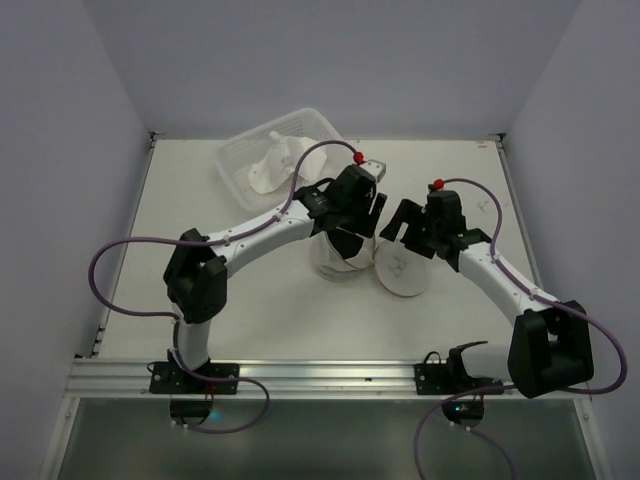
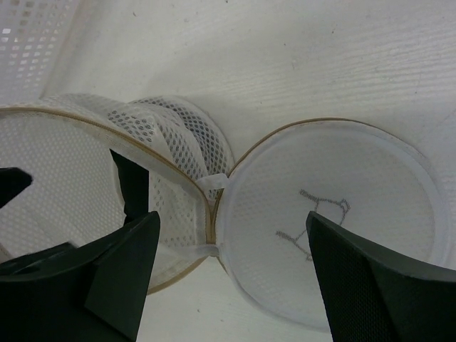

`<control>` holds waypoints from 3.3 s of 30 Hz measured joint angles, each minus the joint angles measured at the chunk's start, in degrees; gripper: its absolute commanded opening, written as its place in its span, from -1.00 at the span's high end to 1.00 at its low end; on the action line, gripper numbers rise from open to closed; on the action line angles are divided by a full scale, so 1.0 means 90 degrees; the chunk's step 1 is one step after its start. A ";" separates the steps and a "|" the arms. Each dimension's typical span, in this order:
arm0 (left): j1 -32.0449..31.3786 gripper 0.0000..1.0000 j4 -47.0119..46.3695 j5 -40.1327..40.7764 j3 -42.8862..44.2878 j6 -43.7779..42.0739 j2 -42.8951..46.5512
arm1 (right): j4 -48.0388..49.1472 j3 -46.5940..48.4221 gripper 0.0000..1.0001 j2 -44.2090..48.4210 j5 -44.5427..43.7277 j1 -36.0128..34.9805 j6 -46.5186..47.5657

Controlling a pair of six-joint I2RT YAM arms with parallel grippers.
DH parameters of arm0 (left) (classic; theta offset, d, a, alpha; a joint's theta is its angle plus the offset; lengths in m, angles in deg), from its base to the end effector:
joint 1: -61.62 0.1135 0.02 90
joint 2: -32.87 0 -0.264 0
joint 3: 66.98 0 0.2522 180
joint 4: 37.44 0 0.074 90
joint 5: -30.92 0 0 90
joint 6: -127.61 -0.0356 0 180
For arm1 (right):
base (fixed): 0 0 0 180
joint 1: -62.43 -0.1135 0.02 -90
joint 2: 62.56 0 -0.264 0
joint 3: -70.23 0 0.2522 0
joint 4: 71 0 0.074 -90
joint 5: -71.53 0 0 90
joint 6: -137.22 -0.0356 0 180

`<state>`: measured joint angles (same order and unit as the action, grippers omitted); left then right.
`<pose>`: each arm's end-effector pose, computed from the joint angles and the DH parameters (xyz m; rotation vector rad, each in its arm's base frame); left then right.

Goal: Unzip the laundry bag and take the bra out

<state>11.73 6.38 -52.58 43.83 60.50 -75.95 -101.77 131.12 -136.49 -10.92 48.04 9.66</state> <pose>0.2857 -0.3329 0.2992 0.4908 2.3001 -0.5161 0.2618 0.0720 0.2346 0.4169 2.3707 0.5921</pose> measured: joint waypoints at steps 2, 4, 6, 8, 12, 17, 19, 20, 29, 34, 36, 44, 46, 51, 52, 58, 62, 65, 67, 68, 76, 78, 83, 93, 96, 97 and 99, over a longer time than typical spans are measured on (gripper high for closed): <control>0.0005 -0.33 0.0240 0.0107 0.0000 -0.0002 -0.0226 | 0.0053 -0.0075 -0.70 0.0002 0.0000 0.0000 -0.0005; 0.0027 -0.29 0.0435 0.0216 -0.0022 -0.0002 -0.0401 | 0.0063 -0.0151 -0.69 0.0002 0.0010 0.0000 -0.0005; 0.0032 -0.26 0.0544 0.0335 -0.0112 -0.0002 -0.0449 | 0.0063 -0.0197 -0.68 0.0002 0.0029 0.0000 -0.0002; 0.0036 -0.26 0.0639 0.0457 -0.0194 0.0000 -0.0449 | 0.0114 -0.0228 -0.67 0.0002 0.0109 0.0000 0.0002; 0.0061 -0.27 0.0656 0.0563 -0.0294 0.0002 -0.0481 | 0.0226 -0.0257 -0.67 0.0002 0.0187 0.0000 0.0007; 0.0170 -0.39 0.0617 0.0483 -0.0573 0.0027 -0.0629 | 0.0340 -0.0265 -0.66 0.0000 0.0294 0.0005 0.0007; 0.0221 -0.42 0.0571 0.0425 -0.0755 0.0049 -0.0729 | 0.0403 -0.0277 -0.66 0.0000 0.0306 0.0005 0.0007; 0.0250 -0.45 0.0539 0.0364 -0.0848 0.0058 -0.0784 | 0.0442 -0.0291 -0.66 0.0000 0.0313 0.0005 0.0007; 0.0308 -0.27 -0.0046 0.0216 -0.1214 0.0177 -0.1054 | 0.0673 -0.0505 -0.66 -0.0090 0.0474 0.0005 0.0005; 0.0335 0.81 -0.0668 0.0104 -0.1530 0.0306 -0.1042 | 0.0821 -0.0714 -0.66 -0.0090 0.0610 0.0005 0.0002; 0.0335 1.00 -0.0891 0.0078 -0.1681 0.0359 -0.0971 | 0.0896 -0.0804 -0.65 -0.0087 0.0658 0.0005 0.0000; 0.0406 1.00 -0.1333 -0.0100 -0.2242 0.0364 -0.0515 | 0.1314 -0.1052 -0.65 -0.0083 0.1282 0.0005 -0.0046; 0.0406 1.00 -0.1299 -0.0146 -0.2339 0.0362 -0.0359 | 0.1406 -0.1052 -0.65 -0.0061 0.1438 -0.0007 -0.0068; 0.0406 1.00 -0.1229 -0.0362 -0.2441 0.0328 0.0092 | 0.1566 -0.1035 -0.64 -0.0017 0.1651 -0.0080 -0.0129; 0.0406 1.00 -0.1234 -0.0423 -0.2441 0.0318 0.0187 | 0.1566 -0.1020 -0.64 -0.0017 0.1673 -0.0097 -0.0153; 0.0406 1.00 -0.1360 -0.0945 -0.2550 0.0148 0.0903 | 0.1564 -0.0857 -0.54 -0.0121 0.1639 -0.0114 -0.0231; 0.0406 1.00 -0.1472 -0.1460 -0.2633 0.0002 0.1234 | 0.1479 -0.0770 -0.48 -0.0270 0.1481 -0.0117 -0.0236; 0.0415 1.00 -0.1591 -0.1831 -0.2747 -0.0146 0.1377 | 0.1367 -0.0724 -0.35 -0.0362 0.1260 -0.0114 -0.0214; 0.0457 1.00 -0.1671 -0.2108 -0.2851 -0.0274 0.1430 | 0.1229 -0.0714 -0.29 -0.0386 0.1076 -0.0112 -0.0182; 0.0481 1.00 -0.1719 -0.2273 -0.2909 -0.0328 0.1450 | 0.1151 -0.0704 -0.28 -0.0398 0.0984 -0.0107 -0.0158; 0.0712 1.00 -0.2225 -0.3740 -0.3483 -0.0884 0.1821 | 0.0408 -0.0226 -0.29 -0.0622 0.0605 -0.0029 0.0136; 0.0709 1.00 -0.2397 -0.3942 -0.3487 -0.0974 0.1875 | 0.0245 -0.0027 -0.29 -0.0685 0.0622 -0.0024 0.0253; 0.0709 1.00 -0.3065 -0.3903 -0.3495 -0.0787 0.1938 | 0.0177 0.0228 -0.29 -0.0707 0.0772 -0.0058 0.0505; 0.0707 1.00 -0.3169 -0.1418 -0.2994 0.0046 0.1367 | 0.0231 -0.0245 -0.45 -0.0046 0.0758 -0.0134 0.0563; 0.0709 1.00 -0.3065 -0.0835 -0.2977 0.0423 0.1307 | 0.0282 -0.0449 -0.53 0.0335 0.0714 -0.0141 0.0566; 0.0709 1.00 -0.3045 -0.0719 -0.2951 0.0580 0.1297 | 0.0342 -0.0522 -0.55 0.0440 0.0712 -0.0141 0.0566; 0.0716 1.00 -0.3050 -0.0619 -0.2820 0.0930 0.1256 | 0.0415 -0.0661 -0.60 0.0532 0.0716 -0.0158 0.0568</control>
<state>18.18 -21.07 -58.15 18.46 68.87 -64.65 -98.03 125.18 -131.70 -4.47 46.62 14.77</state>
